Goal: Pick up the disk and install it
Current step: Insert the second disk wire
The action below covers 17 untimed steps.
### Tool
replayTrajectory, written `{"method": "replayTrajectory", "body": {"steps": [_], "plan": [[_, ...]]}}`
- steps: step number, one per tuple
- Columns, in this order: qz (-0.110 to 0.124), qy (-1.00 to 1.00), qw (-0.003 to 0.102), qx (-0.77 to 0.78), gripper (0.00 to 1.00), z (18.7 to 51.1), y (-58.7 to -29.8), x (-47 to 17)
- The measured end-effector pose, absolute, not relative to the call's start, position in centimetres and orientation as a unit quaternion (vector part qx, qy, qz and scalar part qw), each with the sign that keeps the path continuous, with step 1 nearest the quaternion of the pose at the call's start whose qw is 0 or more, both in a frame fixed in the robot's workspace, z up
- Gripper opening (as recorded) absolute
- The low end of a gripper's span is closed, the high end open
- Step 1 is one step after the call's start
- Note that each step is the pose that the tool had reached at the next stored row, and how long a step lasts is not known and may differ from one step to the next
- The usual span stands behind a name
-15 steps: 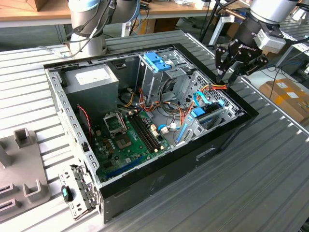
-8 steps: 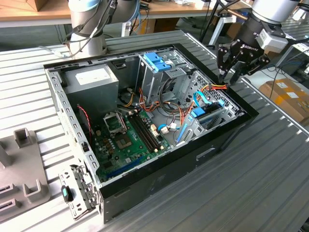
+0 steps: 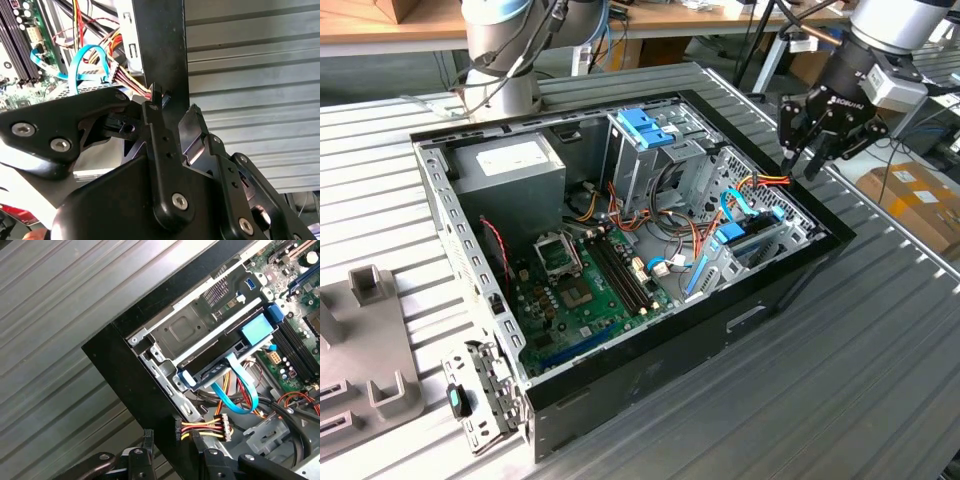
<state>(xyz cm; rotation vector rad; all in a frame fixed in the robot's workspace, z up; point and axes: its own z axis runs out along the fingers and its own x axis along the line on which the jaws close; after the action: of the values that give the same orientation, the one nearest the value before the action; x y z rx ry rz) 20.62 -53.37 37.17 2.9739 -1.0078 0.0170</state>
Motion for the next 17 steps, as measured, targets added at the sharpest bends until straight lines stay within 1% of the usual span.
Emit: {"method": "replayTrajectory", "body": {"steps": [15, 16, 17], "plan": [[0.006, -0.336, 0.003, 0.942, 0.42, 36.85, -53.69, 20.11], [0.006, -0.336, 0.003, 0.942, 0.40, 36.85, -53.69, 20.11], [0.006, -0.336, 0.003, 0.942, 0.33, 36.85, -53.69, 20.11]]}}
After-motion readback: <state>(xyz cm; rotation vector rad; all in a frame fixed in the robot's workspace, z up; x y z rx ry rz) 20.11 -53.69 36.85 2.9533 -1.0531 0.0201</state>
